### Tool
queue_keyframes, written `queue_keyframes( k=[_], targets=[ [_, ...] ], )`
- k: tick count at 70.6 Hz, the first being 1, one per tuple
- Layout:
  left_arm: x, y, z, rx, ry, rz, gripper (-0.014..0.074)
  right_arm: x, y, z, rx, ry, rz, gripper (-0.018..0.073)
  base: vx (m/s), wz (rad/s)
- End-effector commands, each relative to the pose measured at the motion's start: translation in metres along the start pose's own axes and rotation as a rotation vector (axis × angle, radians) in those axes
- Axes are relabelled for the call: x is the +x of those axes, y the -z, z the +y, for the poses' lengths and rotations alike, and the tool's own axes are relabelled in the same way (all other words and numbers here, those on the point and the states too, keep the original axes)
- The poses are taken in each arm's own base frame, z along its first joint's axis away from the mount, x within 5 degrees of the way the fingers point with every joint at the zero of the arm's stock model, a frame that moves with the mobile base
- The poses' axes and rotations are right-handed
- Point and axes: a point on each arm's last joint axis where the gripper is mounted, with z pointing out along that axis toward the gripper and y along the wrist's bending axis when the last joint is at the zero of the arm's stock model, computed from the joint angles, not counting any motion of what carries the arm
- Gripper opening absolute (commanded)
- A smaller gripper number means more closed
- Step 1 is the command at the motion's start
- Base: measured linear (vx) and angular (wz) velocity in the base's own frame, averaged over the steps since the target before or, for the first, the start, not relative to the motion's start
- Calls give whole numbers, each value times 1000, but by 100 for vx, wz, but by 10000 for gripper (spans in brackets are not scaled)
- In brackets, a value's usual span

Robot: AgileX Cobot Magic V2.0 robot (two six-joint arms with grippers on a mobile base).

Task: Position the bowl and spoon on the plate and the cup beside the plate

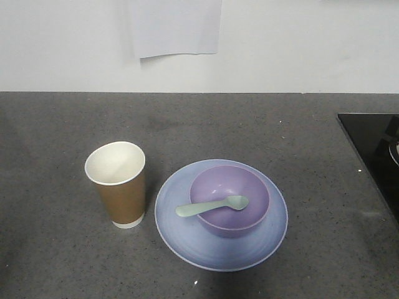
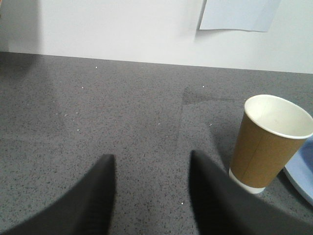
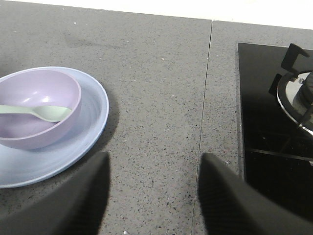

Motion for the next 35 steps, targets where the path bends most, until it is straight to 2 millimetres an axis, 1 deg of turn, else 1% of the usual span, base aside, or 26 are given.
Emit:
queue_keyframes(
  k=[1,6,10,35],
  targets=[
    [-13,2,-4,35,-1,-92,129,-13,4,0,-4,12,-91,184,0,0],
    [-14,2,-4,36,-1,-94,4,-13,4,0,-4,12,-88,69,0,0],
    [-14,2,-4,36,-2,-94,-9,-13,4,0,-4,12,-88,-19,0,0],
    [-13,2,-4,40,5,-88,-7,-13,3,0,-5,9,-83,-10,0,0]
  ],
)
